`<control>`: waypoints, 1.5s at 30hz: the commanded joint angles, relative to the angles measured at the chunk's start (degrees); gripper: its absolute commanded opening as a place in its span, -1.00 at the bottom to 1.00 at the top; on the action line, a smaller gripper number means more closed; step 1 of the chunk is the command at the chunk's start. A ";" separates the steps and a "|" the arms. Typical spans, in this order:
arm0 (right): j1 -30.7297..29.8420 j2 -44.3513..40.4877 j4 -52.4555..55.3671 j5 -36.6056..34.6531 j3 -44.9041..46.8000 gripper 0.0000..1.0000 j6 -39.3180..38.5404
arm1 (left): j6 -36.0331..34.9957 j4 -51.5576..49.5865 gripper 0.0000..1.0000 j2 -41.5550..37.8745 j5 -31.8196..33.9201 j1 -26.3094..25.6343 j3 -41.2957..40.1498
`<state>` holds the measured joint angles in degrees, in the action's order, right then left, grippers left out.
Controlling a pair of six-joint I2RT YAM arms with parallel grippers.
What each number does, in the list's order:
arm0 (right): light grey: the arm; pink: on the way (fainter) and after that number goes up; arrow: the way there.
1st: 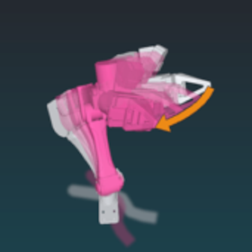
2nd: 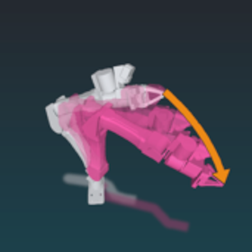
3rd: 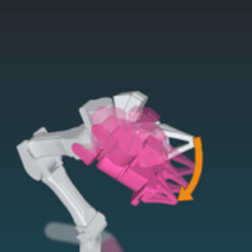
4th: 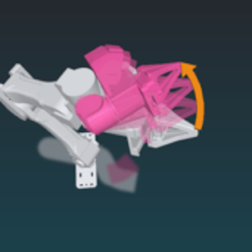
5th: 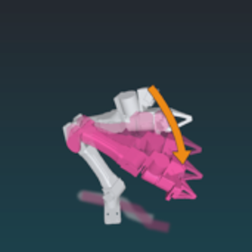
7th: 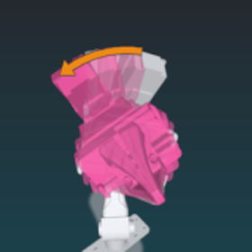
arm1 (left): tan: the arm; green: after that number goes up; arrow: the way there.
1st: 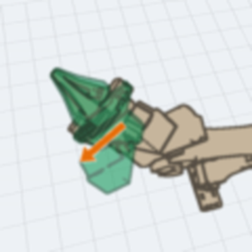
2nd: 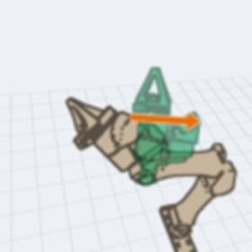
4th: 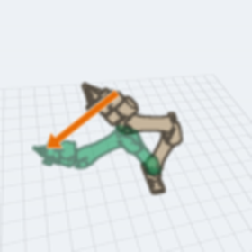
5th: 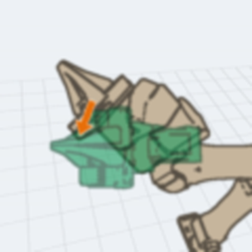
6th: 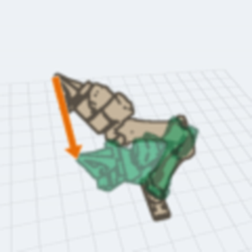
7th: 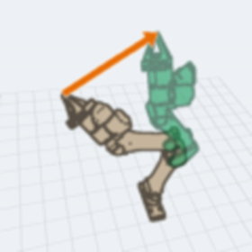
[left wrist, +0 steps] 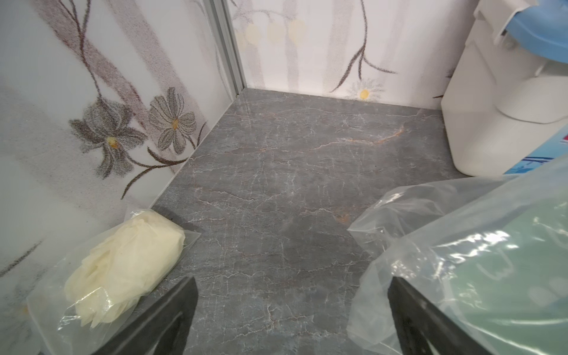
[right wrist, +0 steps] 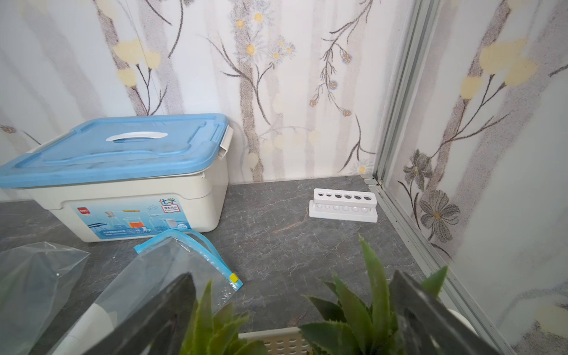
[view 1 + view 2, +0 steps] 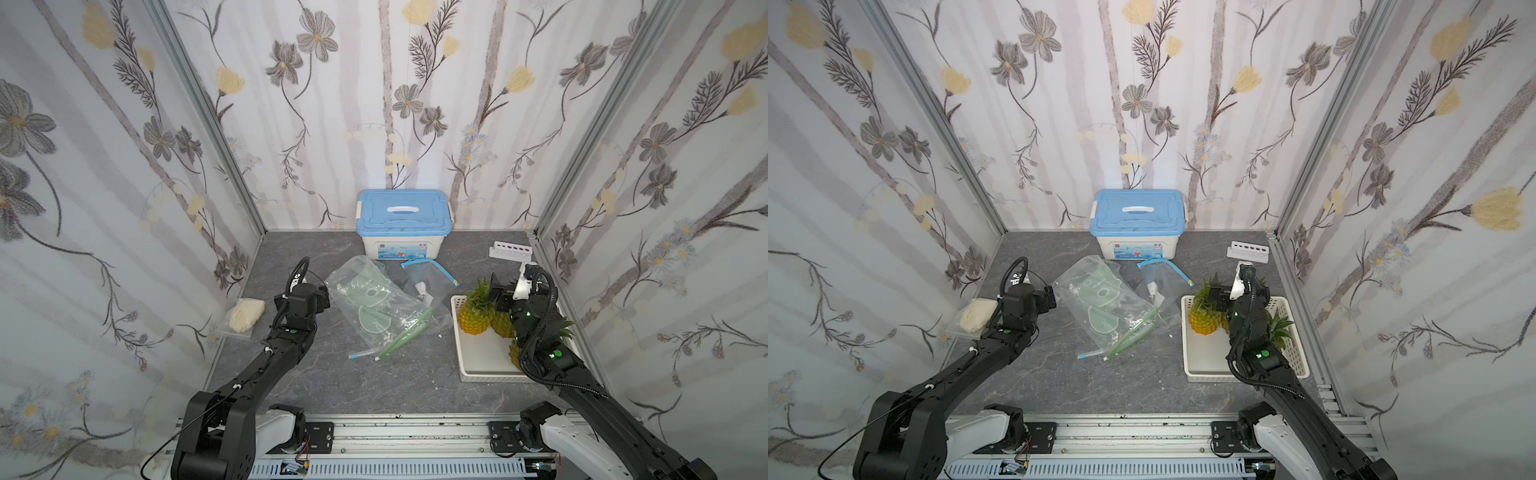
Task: Open the zip-top bag and take out the pineapple
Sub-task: Reset both arms
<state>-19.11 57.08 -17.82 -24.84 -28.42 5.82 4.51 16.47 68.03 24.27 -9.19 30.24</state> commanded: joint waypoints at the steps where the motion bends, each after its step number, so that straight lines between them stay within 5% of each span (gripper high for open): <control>1: 2.64 1.55 -11.49 3.82 4.00 1.00 -1.95 | -2.35 9.71 1.00 2.35 -2.22 2.79 -1.17; 12: 11.19 9.10 -34.25 8.57 15.81 1.00 -5.82 | -1.79 23.10 1.00 10.15 -12.18 7.52 -6.64; 23: 13.20 13.82 -42.76 12.48 19.04 1.00 -6.07 | -2.79 35.35 1.00 17.84 -15.40 7.52 -10.00; 45: 17.79 25.10 -53.27 26.46 17.72 1.00 -7.53 | -5.57 34.83 1.00 20.62 -19.96 6.73 -8.49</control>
<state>-2.04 80.42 -76.55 -2.87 -10.39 -2.46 -0.01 50.24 88.53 4.71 -2.48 21.43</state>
